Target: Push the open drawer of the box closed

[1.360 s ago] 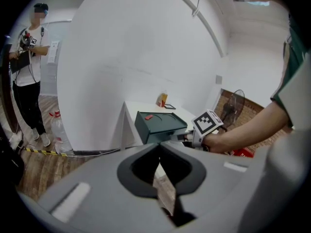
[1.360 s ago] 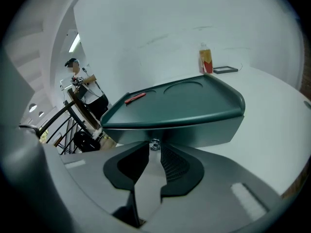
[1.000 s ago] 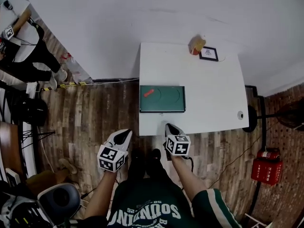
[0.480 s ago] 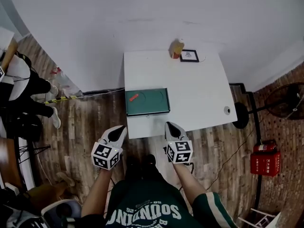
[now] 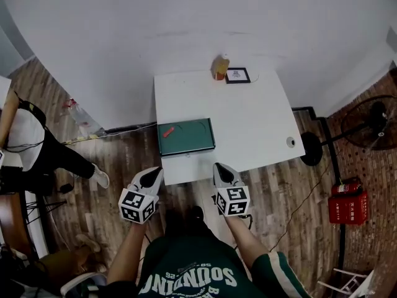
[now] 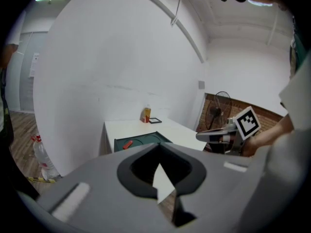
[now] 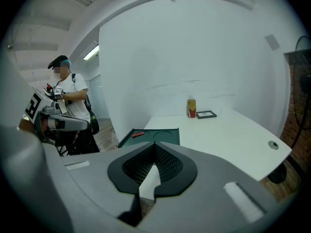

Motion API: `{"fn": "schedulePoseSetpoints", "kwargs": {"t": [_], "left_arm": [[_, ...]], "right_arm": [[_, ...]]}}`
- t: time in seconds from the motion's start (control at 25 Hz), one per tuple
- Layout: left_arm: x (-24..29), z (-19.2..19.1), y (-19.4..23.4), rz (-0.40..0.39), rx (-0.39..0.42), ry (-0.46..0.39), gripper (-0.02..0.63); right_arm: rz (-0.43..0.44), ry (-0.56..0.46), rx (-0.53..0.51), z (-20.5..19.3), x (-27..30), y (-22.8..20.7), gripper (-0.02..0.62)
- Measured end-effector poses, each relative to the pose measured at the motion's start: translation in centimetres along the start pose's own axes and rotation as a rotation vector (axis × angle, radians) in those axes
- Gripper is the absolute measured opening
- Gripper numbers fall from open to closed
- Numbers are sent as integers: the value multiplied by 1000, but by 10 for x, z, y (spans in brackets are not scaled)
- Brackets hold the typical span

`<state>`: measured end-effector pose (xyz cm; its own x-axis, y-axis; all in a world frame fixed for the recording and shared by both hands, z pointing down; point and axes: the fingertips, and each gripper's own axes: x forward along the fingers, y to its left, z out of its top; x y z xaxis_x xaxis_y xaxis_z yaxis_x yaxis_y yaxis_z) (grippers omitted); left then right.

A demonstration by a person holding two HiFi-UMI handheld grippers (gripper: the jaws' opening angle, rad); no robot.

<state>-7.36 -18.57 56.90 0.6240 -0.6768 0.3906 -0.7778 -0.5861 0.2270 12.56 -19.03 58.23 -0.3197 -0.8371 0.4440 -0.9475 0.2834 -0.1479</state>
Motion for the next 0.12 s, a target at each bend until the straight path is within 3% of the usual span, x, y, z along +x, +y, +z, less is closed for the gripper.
{"fn": "schedulePoseSetpoints", "kwargs": {"t": [0.12], "left_arm": [[1,0,-1,1,0,5,52]], "right_arm": [[2,2,3,-1,-3,0,2]]}}
